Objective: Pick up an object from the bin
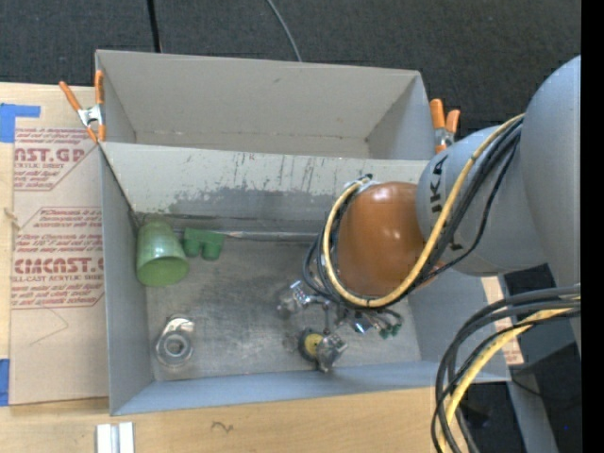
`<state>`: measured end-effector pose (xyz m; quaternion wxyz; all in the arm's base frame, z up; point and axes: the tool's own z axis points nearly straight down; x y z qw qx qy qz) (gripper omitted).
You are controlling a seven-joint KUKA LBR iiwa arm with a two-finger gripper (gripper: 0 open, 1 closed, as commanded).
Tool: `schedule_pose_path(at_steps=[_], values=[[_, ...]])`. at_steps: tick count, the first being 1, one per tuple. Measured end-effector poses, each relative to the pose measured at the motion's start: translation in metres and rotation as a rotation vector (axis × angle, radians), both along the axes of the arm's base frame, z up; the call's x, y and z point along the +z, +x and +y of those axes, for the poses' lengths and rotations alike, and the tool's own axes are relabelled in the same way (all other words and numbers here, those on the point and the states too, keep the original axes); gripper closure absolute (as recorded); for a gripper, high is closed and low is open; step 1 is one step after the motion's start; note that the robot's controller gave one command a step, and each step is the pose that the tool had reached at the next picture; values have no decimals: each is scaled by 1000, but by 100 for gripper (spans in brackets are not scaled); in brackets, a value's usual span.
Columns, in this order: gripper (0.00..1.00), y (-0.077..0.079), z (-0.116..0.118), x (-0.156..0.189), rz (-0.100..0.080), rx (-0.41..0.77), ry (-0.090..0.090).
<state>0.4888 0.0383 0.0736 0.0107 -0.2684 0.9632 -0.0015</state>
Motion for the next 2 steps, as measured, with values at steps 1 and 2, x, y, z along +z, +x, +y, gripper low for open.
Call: schedule_pose_path(at_steps=[1, 2], values=[[100, -3, -1, 0, 14, -3, -3], [100, 9, -21, 138, 15, 298, -6]])
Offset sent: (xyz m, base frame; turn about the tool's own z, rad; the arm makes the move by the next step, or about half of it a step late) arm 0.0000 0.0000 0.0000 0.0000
